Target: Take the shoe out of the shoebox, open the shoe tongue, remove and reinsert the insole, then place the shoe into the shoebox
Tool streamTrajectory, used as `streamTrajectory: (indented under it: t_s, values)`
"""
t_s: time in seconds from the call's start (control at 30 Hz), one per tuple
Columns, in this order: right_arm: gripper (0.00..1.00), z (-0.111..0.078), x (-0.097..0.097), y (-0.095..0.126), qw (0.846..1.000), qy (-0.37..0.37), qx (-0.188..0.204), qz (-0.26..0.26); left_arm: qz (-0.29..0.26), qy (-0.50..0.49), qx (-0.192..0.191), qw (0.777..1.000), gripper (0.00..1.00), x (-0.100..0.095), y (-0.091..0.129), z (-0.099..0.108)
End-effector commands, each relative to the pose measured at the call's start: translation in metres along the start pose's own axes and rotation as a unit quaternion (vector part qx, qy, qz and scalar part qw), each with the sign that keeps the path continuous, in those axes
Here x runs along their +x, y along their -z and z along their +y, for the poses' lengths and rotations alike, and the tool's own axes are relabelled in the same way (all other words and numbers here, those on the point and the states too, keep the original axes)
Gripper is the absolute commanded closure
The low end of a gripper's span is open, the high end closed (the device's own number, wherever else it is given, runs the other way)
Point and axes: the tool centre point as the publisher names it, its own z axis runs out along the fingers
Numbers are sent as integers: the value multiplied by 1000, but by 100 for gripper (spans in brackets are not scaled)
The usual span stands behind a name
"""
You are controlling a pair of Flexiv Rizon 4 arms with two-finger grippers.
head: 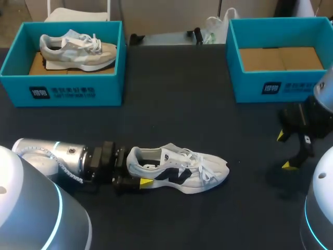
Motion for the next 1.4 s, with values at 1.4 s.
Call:
streamTrajectory:
  t_s: [1.4]
  values:
    - [0, 148, 27, 86, 869, -409, 232, -153, 5, 0, 3, 1000, 100, -4, 1, 2]
